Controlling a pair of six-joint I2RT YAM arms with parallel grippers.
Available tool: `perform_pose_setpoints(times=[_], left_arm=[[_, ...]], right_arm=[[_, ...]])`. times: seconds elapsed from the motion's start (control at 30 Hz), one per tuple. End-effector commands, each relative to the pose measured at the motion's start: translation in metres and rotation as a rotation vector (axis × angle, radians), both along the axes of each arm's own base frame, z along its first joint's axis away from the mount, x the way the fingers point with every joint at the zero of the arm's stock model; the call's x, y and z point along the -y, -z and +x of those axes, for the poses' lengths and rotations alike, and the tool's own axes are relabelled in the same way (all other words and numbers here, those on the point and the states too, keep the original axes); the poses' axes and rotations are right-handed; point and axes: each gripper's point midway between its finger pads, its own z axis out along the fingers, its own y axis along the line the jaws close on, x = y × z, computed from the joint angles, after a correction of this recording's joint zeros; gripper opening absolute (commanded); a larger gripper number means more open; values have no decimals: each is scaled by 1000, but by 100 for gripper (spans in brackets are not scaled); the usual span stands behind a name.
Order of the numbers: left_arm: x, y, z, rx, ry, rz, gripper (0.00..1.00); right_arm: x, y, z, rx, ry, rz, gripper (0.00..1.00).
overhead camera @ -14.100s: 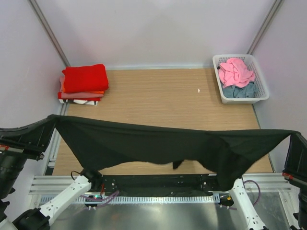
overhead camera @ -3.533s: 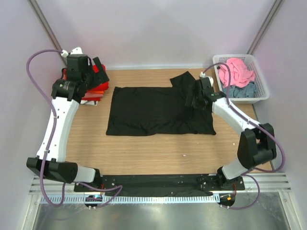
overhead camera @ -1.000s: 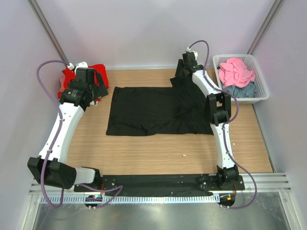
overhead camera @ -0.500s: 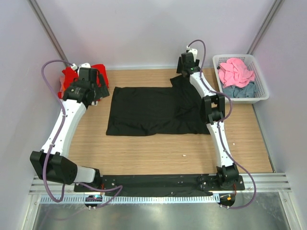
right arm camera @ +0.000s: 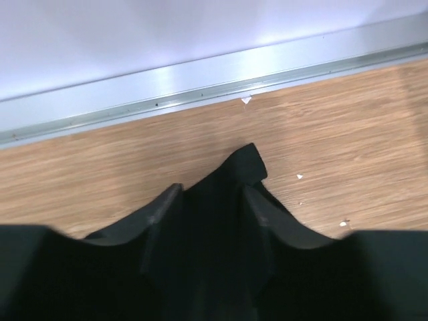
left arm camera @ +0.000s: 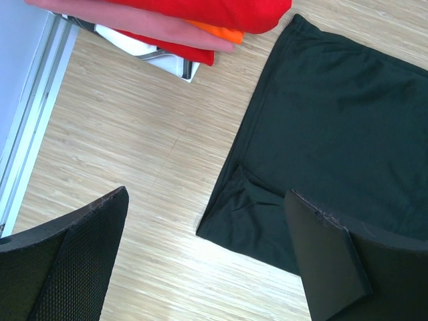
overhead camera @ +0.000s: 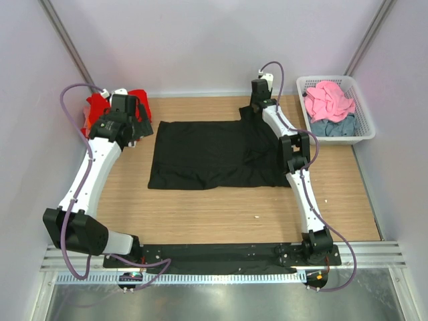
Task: Fold and stack the t-shirts
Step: Fold the tshirt
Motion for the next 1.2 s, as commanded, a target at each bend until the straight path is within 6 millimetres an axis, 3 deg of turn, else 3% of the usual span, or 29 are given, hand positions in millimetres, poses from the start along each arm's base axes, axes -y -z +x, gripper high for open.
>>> perform_pose_setpoints(times=[0.0,0.07,0.2,0.27,0.53,0.57,0.6,0.63,0.67,0.7,0.73,0.77,0.8,0.83,0.87,0.9,0.93,0.97,1.0,1.03,1.07,1.17], left_arm=[[0,-9,4,14,11,15,100],[0,-8,4,12,10,16,100],[0,-6,4,6,10,18,100],[0,-4,5,1,13,19,100],[16,17,26,-69,57,-28,100],[20,18,34,-98,56,-37,100],[24,20,40,-112,57,-46,100],[26,19,46,-114,58,-52,100],[29,9,55,-95,57,-62,100],[32,26,68,-136,51,-62,99],[36,30,76,-145,55,-69,97],[43,22,90,-127,70,-84,96],[47,46,103,-180,71,-79,95],[53,36,122,-145,74,-97,93],[57,43,126,-181,81,-105,92],[63,75,138,-246,86,-108,91],[68,60,154,-195,90,-125,90],[72,66,158,-213,92,-122,89],[75,74,166,-218,95,-127,88],[79,96,174,-247,99,-132,86],[85,94,185,-216,104,-156,85],[99,116,204,-209,119,-209,82]], right_arm=[[2,-15,11,57,5,25,43],[2,-15,10,53,-2,31,34],[-1,-19,8,56,-20,41,4],[-2,-21,5,48,-25,49,2],[-3,-98,-21,111,-39,107,2],[-3,-102,-25,110,-42,110,1],[0,-89,-34,73,-40,97,1],[3,-107,-40,96,-22,101,1],[6,-109,-44,102,-10,105,2],[8,-93,-56,63,-10,107,2],[8,-94,-60,68,2,128,2],[6,-107,-63,93,-3,147,1],[5,-105,-68,84,-8,149,2],[9,-94,-74,61,10,148,2],[13,-97,-79,55,20,140,1],[19,-90,-86,35,35,126,1],[26,-89,-90,29,65,120,1],[31,-94,-95,32,76,131,2],[35,-81,-104,0,80,143,2],[41,-80,-106,-3,81,169,1],[44,-78,-109,-3,90,194,1],[52,-71,-121,-22,92,220,2]])
